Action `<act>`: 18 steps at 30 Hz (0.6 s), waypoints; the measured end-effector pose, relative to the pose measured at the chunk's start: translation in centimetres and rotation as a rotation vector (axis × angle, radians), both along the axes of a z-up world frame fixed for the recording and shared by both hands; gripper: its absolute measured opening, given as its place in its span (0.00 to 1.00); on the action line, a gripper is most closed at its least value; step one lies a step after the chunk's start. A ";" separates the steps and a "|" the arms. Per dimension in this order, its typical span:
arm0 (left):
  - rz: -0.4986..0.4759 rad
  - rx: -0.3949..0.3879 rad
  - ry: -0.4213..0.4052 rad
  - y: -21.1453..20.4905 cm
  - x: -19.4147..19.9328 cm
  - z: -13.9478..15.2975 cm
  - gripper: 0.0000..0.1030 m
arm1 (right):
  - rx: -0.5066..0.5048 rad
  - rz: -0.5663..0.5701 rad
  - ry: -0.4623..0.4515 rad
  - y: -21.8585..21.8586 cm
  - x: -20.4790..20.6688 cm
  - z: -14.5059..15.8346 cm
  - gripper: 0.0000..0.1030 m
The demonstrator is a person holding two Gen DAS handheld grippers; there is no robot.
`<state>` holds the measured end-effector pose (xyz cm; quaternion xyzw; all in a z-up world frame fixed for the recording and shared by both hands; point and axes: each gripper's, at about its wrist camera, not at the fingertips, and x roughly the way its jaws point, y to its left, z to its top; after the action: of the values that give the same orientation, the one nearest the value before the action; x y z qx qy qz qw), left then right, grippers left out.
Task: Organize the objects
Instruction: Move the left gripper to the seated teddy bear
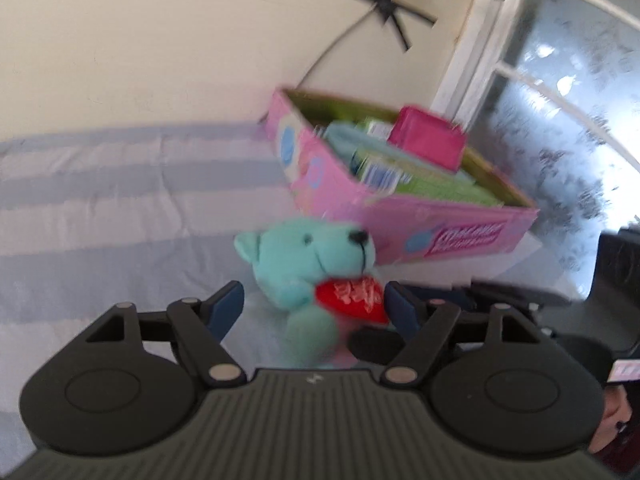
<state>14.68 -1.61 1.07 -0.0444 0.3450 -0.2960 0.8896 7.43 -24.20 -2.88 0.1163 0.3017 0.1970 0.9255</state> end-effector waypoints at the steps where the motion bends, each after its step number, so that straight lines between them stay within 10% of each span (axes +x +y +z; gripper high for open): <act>1: 0.003 -0.024 0.036 0.2 0.6 -0.5 0.73 | 0.008 0.017 0.011 0.3 0.6 -0.3 0.70; 6: 0.006 -0.195 0.196 1.6 1.8 -1.9 0.55 | 0.027 0.052 0.012 1.0 0.3 -0.6 0.50; 18: -0.106 -0.106 0.133 -3.3 -4.8 -0.9 0.55 | 0.072 -0.029 0.020 -2.3 -8.2 -1.0 0.49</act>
<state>9.91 -4.93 0.15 -0.0927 0.3890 -0.3569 0.8442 -0.80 -26.46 -3.91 0.1560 0.3020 0.1930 0.9204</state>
